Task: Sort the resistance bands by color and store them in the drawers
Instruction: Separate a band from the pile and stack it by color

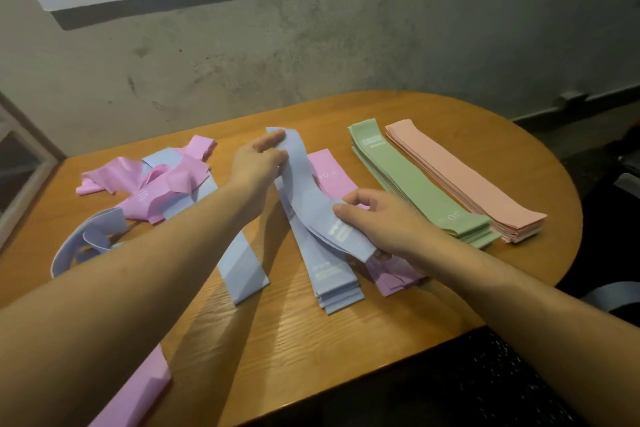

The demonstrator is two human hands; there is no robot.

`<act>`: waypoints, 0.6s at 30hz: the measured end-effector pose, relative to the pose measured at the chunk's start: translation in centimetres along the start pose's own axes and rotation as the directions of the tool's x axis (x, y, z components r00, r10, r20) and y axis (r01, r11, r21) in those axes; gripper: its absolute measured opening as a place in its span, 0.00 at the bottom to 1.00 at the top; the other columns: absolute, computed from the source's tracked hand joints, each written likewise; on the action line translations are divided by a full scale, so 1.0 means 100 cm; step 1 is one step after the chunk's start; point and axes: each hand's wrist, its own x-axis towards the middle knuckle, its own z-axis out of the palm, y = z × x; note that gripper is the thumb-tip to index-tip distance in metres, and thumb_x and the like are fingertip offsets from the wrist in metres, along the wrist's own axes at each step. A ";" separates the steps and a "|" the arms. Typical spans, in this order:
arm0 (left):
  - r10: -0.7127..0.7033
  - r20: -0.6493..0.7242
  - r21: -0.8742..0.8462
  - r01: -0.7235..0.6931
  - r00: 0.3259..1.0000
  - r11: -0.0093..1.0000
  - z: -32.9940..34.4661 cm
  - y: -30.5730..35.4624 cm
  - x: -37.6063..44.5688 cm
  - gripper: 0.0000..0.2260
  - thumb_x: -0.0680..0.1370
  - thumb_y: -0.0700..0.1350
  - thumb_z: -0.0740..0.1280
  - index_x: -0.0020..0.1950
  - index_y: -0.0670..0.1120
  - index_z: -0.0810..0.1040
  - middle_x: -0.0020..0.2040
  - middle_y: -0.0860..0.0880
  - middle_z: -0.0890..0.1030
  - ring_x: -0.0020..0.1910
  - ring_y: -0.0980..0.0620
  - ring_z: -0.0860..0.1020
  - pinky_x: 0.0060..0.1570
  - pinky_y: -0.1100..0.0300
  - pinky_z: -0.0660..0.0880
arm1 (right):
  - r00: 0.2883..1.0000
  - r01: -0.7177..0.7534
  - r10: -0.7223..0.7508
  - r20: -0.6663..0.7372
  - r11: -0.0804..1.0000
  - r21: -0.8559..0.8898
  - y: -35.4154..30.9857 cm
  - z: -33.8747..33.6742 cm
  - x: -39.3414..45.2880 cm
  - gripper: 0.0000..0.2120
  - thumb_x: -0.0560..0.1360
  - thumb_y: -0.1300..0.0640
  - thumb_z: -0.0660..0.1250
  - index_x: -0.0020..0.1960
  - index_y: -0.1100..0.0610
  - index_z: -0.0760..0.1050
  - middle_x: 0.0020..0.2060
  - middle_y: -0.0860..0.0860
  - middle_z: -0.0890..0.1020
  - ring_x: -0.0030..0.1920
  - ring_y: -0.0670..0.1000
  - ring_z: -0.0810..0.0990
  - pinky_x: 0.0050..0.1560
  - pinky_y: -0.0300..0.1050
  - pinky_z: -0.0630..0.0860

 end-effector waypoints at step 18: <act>0.144 0.045 0.484 -0.148 0.989 0.862 -0.005 -0.033 0.032 0.21 0.82 0.37 0.61 0.73 0.53 0.74 0.68 0.50 0.74 0.61 0.48 0.75 0.60 0.55 0.77 | 0.998 0.032 -0.018 0.064 0.973 -0.229 0.009 0.018 0.013 0.07 0.78 0.49 0.68 0.53 0.52 0.78 0.48 0.49 0.83 0.50 0.53 0.83 0.46 0.47 0.77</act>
